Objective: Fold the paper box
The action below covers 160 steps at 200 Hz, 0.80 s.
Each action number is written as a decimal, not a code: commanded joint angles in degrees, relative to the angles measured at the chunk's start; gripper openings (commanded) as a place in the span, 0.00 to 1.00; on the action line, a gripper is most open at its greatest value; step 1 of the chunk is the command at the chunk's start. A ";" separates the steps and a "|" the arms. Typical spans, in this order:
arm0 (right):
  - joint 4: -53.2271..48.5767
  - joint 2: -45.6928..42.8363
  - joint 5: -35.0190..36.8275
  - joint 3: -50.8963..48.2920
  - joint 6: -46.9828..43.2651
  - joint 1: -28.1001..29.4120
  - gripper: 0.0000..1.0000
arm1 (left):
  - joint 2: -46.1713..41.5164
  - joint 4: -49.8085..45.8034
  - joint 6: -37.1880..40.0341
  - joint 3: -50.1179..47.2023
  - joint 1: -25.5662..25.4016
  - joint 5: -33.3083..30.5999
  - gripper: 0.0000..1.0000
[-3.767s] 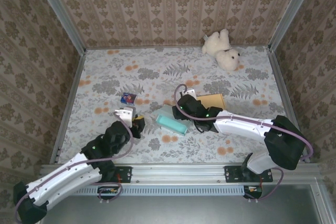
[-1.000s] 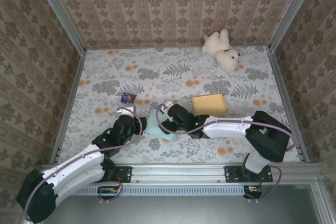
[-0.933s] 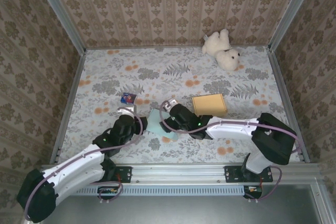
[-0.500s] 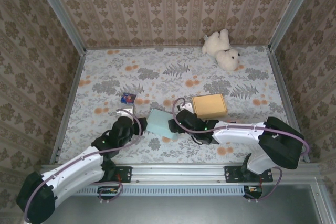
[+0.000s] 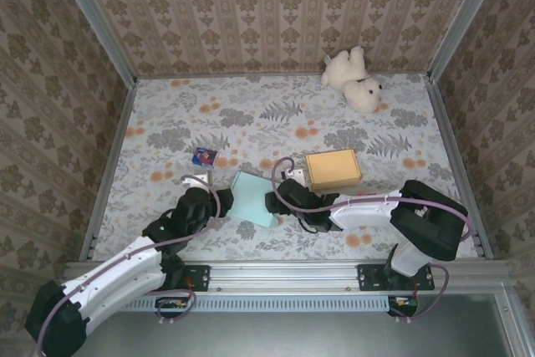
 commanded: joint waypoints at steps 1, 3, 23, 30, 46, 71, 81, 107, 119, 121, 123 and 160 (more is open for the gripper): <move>-0.55 1.89 1.42 -0.52 0.70 -0.30 0.75 | -1.61 -5.12 -4.27 -0.35 0.49 0.67 0.58; -0.50 1.94 1.33 -0.44 0.67 -0.35 0.75 | -1.64 -5.34 -4.57 -0.26 0.50 0.77 0.59; -0.03 2.41 1.86 0.09 -0.39 -0.80 0.73 | -1.19 -7.88 -6.84 0.21 0.52 2.47 0.64; -0.09 2.44 1.97 0.19 -1.15 -1.00 0.73 | -0.94 -9.10 -7.61 0.59 0.59 2.61 0.69; 0.13 2.28 1.79 0.11 -2.84 -1.41 0.72 | -0.40 -11.59 -9.28 1.46 0.68 2.74 0.92; 0.77 2.29 0.93 -0.16 -5.01 -1.72 0.72 | -0.21 -12.21 -11.54 2.81 1.29 3.88 1.00; 0.93 2.59 0.54 -0.07 -5.63 -1.79 0.72 | -0.21 -12.12 -12.84 3.66 1.38 4.30 1.00; 1.58 3.57 -0.07 -0.16 -6.54 -1.86 0.72 | 0.20 -13.28 -20.28 5.79 1.34 3.60 1.00; 1.93 3.84 -0.22 -0.24 -6.85 -2.02 0.72 | 0.87 -16.27 -24.29 7.76 1.38 3.34 1.00; 2.03 3.90 -0.18 -0.31 -6.89 -2.03 0.72 | 1.05 -16.83 -24.74 8.23 1.38 3.36 1.00; 2.06 3.96 -0.23 -0.33 -6.96 -2.10 0.72 | 1.27 -17.25 -25.09 8.70 1.36 3.36 1.00; 2.77 3.57 -0.71 -0.82 -7.81 -2.38 0.72 | 7.03 -27.79 -30.05 17.60 1.23 1.71 1.00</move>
